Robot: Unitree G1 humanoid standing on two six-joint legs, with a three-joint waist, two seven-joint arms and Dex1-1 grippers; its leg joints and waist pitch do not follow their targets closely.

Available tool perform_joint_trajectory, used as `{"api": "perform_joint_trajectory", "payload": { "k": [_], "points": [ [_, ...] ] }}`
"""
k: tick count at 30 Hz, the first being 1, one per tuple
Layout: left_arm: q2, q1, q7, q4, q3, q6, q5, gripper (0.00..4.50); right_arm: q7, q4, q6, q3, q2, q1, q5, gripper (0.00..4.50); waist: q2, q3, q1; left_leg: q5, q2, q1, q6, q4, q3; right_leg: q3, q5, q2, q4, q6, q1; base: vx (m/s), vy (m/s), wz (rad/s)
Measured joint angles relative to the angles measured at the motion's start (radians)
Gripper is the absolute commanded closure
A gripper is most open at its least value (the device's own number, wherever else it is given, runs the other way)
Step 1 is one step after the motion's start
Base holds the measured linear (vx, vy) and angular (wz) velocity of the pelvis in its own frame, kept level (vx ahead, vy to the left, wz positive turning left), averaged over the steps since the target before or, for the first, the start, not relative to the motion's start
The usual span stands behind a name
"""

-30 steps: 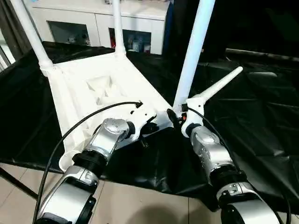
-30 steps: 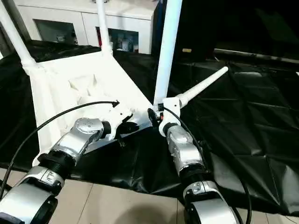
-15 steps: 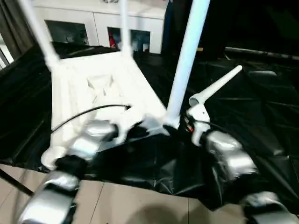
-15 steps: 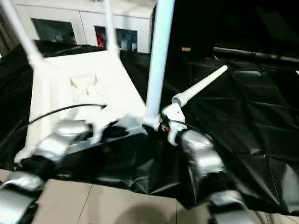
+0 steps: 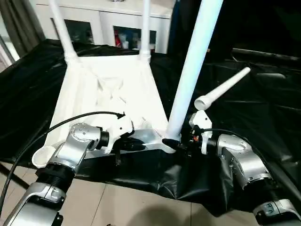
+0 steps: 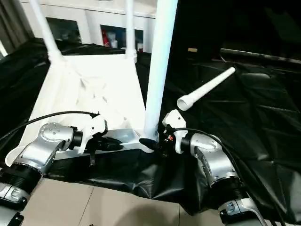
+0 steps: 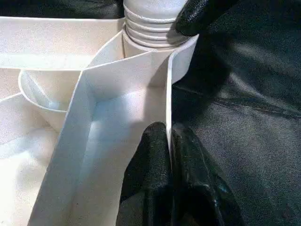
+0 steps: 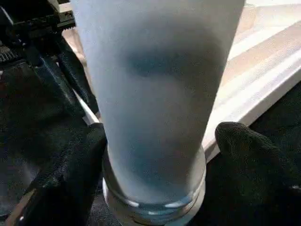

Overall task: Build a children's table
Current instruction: Rotate leg to tighten

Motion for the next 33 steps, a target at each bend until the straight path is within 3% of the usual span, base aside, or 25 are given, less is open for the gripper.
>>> {"api": "perform_joint_trajectory", "payload": {
  "k": [8, 12, 16, 21, 24, 30, 31, 33],
  "points": [
    [0.004, 0.009, 0.000, -0.014, 0.001, 0.005, 0.000, 4.50, 0.010, -0.005, 0.009, 0.007, 0.000, 0.010, 0.000, 1.63, 0.000, 0.000, 0.000, 0.000, 0.000, 0.000, 0.000, 0.000, 0.000, 0.000, 0.000, 0.000, 0.000, 0.000, 0.000, 0.000, 0.000, 0.00],
    [0.006, 0.011, 0.010, -0.018, 0.001, 0.010, 0.000, 4.50, -0.018, -0.002, 0.009, 0.008, 0.012, 0.010, -0.003, 1.71, -0.001, 0.000, -0.001, 0.000, 0.000, 0.000, 0.000, 0.000, 0.000, 0.000, 0.000, 0.000, 0.000, 0.000, 0.000, 0.000, 0.000, 0.00],
    [-0.016, 0.001, 0.080, -0.005, 0.006, 0.034, 0.013, 4.50, -0.142, 0.035, 0.012, -0.014, 0.064, 0.000, -0.015, 1.75, -0.003, -0.001, -0.013, -0.001, 0.000, 0.002, -0.003, 0.001, 0.000, 0.000, -0.001, 0.000, 0.001, 0.002, 0.001, 0.000, 0.000, 0.00],
    [-0.130, -0.082, 0.282, 0.096, 0.014, 0.100, 0.061, 4.50, -0.487, 0.144, 0.039, -0.109, 0.208, -0.067, -0.041, 1.76, -0.004, -0.001, -0.029, 0.001, 0.000, 0.003, -0.005, 0.002, 0.000, 0.000, 0.001, 0.000, 0.001, 0.004, 0.001, 0.000, 0.000, 0.00],
    [-0.236, -0.143, 0.431, 0.169, 0.014, 0.151, 0.090, 4.50, -0.707, 0.232, 0.038, -0.154, 0.269, -0.136, -0.056, 1.76, -0.004, -0.001, -0.027, 0.001, -0.001, 0.002, -0.006, 0.001, 0.000, 0.001, 0.001, 0.000, -0.001, 0.004, 0.002, 0.000, 0.000, 0.00],
    [-0.270, -0.167, 0.477, 0.201, 0.014, 0.156, 0.098, 4.50, -0.778, 0.284, -0.007, -0.154, 0.282, -0.161, -0.087, 1.76, -0.001, -0.003, -0.021, 0.001, -0.001, 0.001, -0.005, 0.000, 0.000, 0.001, 0.001, 0.000, 0.000, 0.005, 0.002, 0.000, 0.000, 0.00],
    [-0.273, -0.171, 0.479, 0.208, 0.014, 0.154, 0.099, 4.50, -0.778, 0.289, -0.016, -0.158, 0.282, -0.162, -0.088, 1.20, -0.001, -0.003, -0.020, 0.001, -0.001, 0.001, -0.005, 0.000, 0.000, 0.001, 0.001, 0.000, 0.000, 0.005, 0.003, 0.000, 0.000, 0.00],
    [-0.277, -0.178, 0.483, 0.222, 0.014, 0.148, 0.100, 4.50, -0.775, 0.297, -0.025, -0.174, 0.288, -0.162, -0.084, 1.04, -0.001, -0.003, -0.017, 0.001, -0.001, 0.001, -0.005, 0.001, 0.000, 0.001, 0.001, 0.000, 0.000, 0.005, 0.003, 0.000, 0.000, 0.00]
  ]
}}
